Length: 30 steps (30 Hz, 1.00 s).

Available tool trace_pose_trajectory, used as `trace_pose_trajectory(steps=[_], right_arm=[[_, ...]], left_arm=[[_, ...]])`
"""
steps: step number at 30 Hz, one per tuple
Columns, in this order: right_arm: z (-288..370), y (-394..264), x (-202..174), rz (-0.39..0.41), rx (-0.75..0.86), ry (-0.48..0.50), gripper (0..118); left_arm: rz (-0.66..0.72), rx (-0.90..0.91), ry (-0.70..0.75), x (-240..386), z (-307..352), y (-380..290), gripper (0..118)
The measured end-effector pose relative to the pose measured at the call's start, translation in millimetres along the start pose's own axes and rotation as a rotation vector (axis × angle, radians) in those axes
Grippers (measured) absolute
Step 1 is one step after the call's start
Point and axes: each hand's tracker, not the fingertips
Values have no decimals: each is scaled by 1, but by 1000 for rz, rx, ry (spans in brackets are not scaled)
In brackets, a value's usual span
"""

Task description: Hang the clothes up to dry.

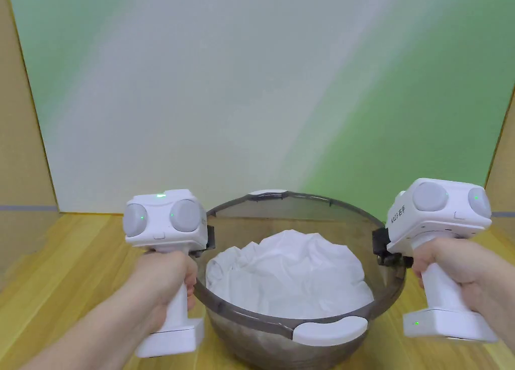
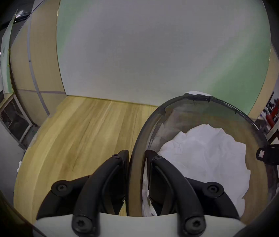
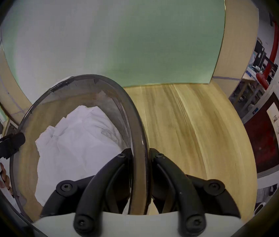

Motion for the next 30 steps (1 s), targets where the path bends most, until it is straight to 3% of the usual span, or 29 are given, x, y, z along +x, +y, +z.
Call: trace_pose_trajectory(steps=[4,10,11,12,14,16,21,24,27,30], right_arm=[[-6,-6,5,-24,17,19,17],[-5,-7,4,4,24,-15,22],[-5,-6,1,27,37,-42,32],[0,-4,-1,65,69,-101,50],[15,-2,-6,58,171,-206,87],[39,0,-11,54,311,-230,89],[97,-6,-33,92,701,-117,90],[113,-32,-45,161,864,-70,110],[102,-44,-48,213,857,-145,116],[92,-51,-42,168,806,-118,115]], left_arm=[[-91,75,48,9,13,-7,19],[-83,68,32,8,15,-10,19],[-79,68,33,9,15,-9,19],[-79,69,34,10,15,-10,19],[-105,76,46,11,15,-12,19],[-97,79,42,10,11,-10,19],[-88,85,42,11,10,-9,19],[-89,90,41,11,12,-9,19],[-77,94,31,9,13,-9,19],[-81,104,36,10,13,-10,19]])
